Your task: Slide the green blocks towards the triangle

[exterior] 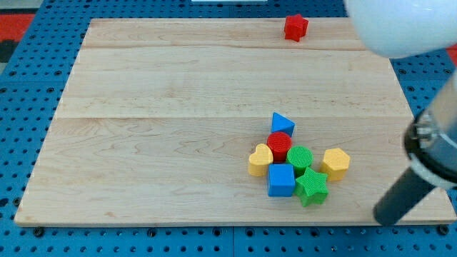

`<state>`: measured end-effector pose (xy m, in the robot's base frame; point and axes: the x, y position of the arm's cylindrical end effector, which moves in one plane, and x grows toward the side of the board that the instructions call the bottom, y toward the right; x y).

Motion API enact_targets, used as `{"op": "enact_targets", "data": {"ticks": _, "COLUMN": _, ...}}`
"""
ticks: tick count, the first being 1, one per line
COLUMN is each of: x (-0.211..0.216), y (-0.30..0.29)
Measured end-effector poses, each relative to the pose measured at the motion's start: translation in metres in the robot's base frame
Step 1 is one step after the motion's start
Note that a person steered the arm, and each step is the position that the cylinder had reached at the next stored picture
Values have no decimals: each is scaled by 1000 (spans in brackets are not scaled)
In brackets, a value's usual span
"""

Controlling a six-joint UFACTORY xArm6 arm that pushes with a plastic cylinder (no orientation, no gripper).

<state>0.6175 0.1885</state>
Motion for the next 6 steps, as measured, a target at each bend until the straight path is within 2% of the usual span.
{"op": "enact_targets", "data": {"ticks": 2, "x": 0, "y": -75}}
{"op": "enact_targets", "data": {"ticks": 3, "x": -20, "y": -76}}
{"op": "enact_targets", "data": {"ticks": 5, "x": -23, "y": -68}}
{"op": "enact_targets", "data": {"ticks": 6, "x": -44, "y": -68}}
